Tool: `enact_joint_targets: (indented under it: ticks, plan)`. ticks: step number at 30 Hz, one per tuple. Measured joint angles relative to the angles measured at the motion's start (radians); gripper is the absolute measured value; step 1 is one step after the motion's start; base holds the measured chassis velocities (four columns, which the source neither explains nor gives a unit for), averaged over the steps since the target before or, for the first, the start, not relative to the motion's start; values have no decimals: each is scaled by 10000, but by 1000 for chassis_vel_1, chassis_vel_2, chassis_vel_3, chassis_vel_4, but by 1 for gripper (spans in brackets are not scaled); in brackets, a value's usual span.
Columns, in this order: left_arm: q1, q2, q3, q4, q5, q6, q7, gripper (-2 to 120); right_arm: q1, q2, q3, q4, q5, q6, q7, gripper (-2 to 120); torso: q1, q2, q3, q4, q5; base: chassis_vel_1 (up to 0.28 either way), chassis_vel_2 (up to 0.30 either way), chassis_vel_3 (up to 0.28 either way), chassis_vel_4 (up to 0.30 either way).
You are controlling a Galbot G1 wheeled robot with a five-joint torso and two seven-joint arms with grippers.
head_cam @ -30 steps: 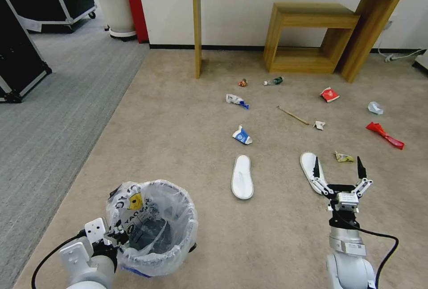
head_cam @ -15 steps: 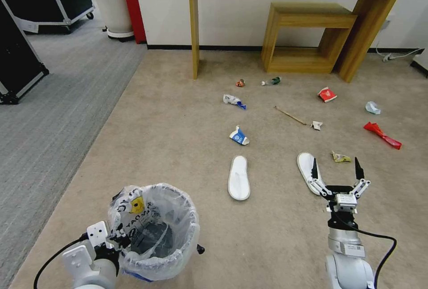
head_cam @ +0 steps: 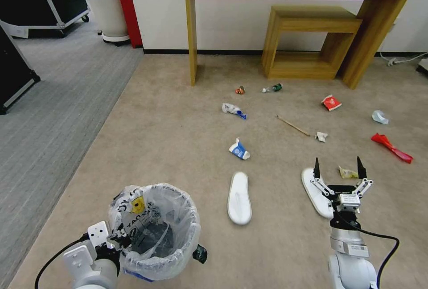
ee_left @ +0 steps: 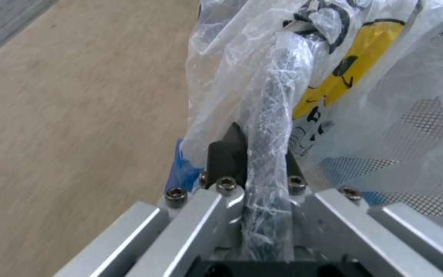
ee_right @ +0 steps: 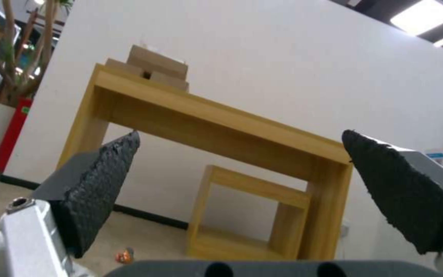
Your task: Pick up the trash bin and place the garbage on the floor into it.
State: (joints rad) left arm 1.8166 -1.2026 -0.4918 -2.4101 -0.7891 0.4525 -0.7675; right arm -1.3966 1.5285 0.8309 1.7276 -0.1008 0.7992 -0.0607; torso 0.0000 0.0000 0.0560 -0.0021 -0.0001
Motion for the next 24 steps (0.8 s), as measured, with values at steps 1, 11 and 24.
enact_joint_targets:
  ticks: [1,11,24]
  plan:
    - [1,-4,25,9,11,0,2,0,2,9,-4,1,-1,0,-1,100,0,0,1,-1,-1,-264,309,278,-286]
    - [-70,20,86,56,33,-8,3,0,-11,29,-1,16,-8,-1,-9,100,1,-1,2,1,1,-285,297,298,-295]
    - [-112,112,79,59,-57,-8,-28,0,69,104,44,72,-504,-122,524,100,0,-1,-2,0,0,-117,133,121,-119]
